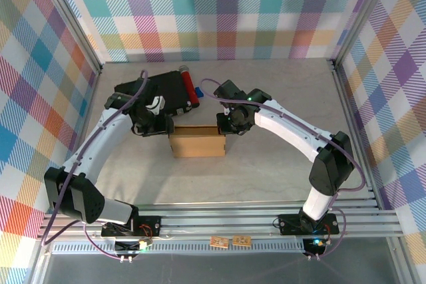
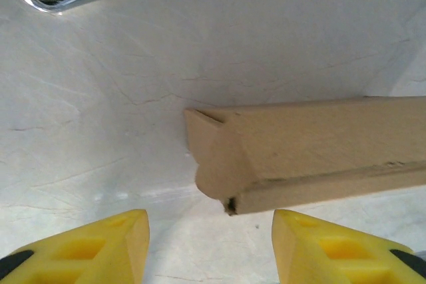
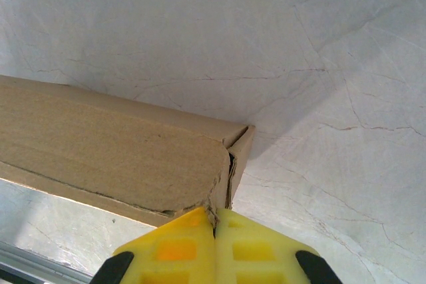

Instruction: Fold the paper box

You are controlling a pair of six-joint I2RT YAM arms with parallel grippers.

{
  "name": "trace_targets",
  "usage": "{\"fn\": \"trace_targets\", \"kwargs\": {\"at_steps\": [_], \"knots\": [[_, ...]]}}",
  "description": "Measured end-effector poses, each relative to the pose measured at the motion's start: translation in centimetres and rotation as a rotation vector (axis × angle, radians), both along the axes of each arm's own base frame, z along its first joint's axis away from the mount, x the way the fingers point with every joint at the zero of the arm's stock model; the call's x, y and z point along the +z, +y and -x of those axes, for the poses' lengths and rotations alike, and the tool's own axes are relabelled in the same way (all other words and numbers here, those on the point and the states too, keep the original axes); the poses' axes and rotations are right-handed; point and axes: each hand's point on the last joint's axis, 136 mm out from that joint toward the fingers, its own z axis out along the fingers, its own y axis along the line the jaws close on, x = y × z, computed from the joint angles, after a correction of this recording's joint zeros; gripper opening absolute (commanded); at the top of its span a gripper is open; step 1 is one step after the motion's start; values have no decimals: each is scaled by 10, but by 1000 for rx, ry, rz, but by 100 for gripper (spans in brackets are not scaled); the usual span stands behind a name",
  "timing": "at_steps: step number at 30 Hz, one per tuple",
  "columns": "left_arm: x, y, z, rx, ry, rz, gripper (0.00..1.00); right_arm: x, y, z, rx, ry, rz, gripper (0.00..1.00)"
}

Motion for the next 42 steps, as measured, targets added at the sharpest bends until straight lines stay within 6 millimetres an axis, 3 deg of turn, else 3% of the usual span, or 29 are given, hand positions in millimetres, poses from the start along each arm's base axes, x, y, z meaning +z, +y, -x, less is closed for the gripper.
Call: {"fn": "trace_targets", "kwargs": {"at_steps": [7,17,28,34,42], "knots": [[-12,1,-8,-32,22,-40,36,0,0,0,11,-1,5,0],[-11,-1,-13,-28,20,-34,21,0,0,0,17,-2,7,0],[-9,-8,-13,-32,30,7,9,1,0,0,18,-1,7,0],[-1,-14,-15,-12,28,45,6,0,1,0,22,3,9,0],[-4,-17,-16,29,66,66,3,0,2,0,25,4,11,0]]}}
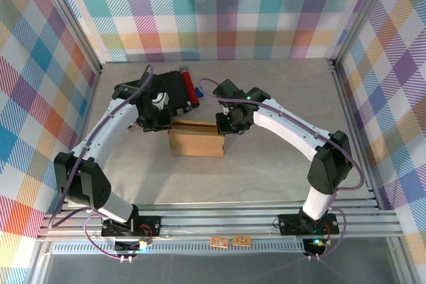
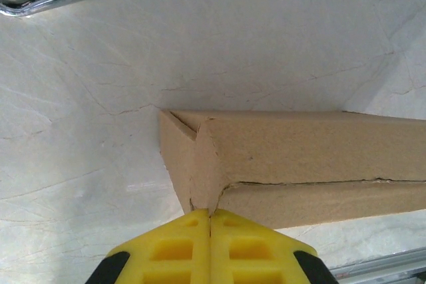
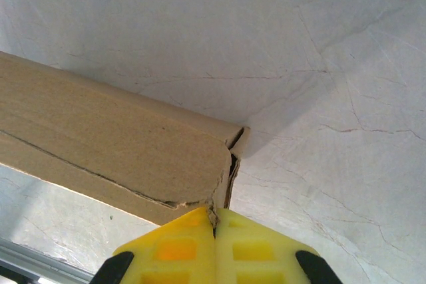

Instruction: Fold the paper box

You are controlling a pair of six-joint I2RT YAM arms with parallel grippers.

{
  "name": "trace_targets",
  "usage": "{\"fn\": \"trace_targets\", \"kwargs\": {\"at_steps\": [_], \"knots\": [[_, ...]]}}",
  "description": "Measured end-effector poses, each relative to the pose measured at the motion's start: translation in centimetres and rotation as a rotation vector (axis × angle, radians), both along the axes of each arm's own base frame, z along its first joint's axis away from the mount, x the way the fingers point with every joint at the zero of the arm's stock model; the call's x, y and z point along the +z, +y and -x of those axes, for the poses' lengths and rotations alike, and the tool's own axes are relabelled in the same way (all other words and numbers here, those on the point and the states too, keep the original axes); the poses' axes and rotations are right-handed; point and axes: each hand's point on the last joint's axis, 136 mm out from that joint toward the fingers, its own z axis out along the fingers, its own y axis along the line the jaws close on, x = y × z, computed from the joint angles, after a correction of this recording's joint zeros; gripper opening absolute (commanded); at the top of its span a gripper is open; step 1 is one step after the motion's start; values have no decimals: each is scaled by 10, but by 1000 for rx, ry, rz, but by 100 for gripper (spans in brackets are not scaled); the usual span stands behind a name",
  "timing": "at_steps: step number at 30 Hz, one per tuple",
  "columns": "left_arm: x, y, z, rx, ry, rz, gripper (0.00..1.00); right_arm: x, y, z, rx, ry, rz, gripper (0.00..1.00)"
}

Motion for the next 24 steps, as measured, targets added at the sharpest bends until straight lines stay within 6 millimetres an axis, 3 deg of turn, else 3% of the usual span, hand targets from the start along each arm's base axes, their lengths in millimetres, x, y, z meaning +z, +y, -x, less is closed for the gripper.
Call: {"fn": "trace_targets", "kwargs": {"at_steps": [24], "knots": [[4,-8,3,70,107,42,0,0,-1,0,-1,9,14,0]]}}
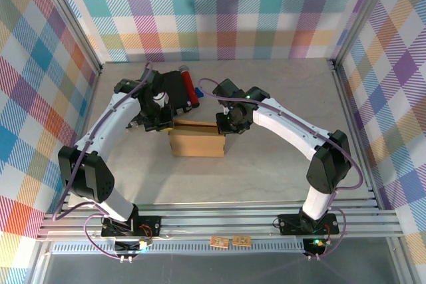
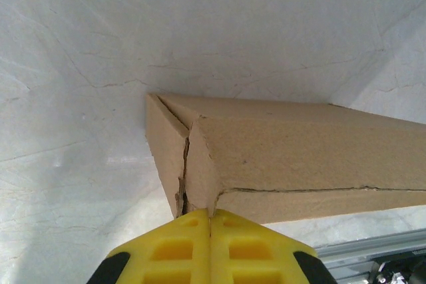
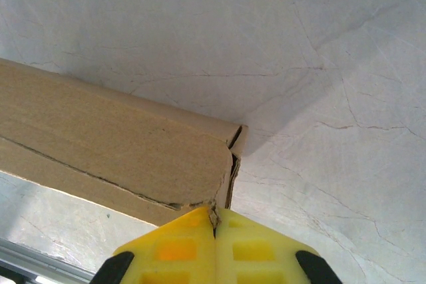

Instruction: Fold the paper box

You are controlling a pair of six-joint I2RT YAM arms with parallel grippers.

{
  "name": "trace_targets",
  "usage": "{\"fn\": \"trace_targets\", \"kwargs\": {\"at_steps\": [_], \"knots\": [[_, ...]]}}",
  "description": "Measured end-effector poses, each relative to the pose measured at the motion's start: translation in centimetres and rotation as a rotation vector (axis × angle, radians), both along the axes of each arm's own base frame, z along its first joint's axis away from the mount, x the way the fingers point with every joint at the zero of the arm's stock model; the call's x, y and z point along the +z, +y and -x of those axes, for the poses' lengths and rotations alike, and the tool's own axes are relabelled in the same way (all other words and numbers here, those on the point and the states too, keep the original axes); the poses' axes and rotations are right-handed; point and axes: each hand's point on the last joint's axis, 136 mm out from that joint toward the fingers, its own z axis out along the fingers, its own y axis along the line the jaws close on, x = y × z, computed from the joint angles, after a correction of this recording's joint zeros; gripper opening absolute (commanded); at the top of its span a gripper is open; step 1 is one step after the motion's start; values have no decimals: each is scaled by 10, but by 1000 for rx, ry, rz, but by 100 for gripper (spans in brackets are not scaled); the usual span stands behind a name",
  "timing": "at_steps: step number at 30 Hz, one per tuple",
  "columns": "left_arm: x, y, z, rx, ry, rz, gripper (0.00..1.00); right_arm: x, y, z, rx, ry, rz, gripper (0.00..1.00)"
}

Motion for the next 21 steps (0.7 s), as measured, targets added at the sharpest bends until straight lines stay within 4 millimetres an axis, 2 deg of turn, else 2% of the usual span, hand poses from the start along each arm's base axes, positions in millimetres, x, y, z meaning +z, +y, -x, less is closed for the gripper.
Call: {"fn": "trace_targets", "kwargs": {"at_steps": [11,21], "knots": [[-1,0,2,16,32,9,0,0,0,-2,10,-5,9,0],[-22,3,16,18,45,13,0,0,1,-2,12,-6,8,0]]}}
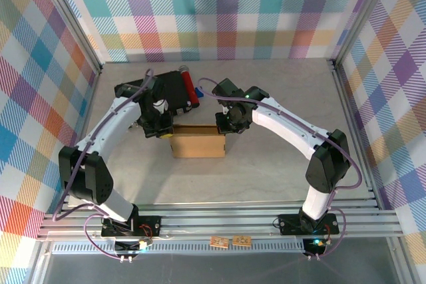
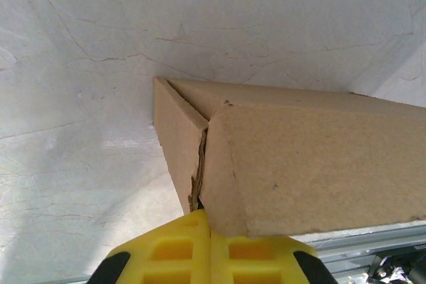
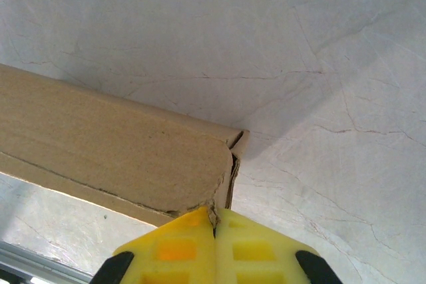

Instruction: Fold the paper box

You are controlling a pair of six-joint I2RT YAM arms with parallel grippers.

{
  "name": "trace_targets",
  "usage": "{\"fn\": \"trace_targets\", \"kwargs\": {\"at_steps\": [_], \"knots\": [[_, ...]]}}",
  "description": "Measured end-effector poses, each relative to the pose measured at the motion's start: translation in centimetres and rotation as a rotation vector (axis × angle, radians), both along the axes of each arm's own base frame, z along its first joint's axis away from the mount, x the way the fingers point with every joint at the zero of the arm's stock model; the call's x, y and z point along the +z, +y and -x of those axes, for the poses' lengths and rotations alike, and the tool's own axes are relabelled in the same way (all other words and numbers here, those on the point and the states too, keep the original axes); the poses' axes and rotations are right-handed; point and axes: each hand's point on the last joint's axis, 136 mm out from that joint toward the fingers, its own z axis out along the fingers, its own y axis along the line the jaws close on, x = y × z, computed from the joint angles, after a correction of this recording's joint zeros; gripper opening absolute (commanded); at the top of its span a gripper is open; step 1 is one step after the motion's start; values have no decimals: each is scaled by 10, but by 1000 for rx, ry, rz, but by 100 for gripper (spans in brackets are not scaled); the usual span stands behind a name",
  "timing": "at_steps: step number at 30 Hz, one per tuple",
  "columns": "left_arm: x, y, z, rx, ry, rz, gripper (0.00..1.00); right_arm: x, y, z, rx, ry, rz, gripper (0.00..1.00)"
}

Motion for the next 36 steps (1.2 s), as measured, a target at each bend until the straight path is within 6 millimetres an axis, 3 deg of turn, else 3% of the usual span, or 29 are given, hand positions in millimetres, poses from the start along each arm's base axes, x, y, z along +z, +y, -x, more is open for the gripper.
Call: {"fn": "trace_targets", "kwargs": {"at_steps": [36], "knots": [[3,-7,-5,33,-47,52,0,2,6,-1,-60,83,20,0]]}}
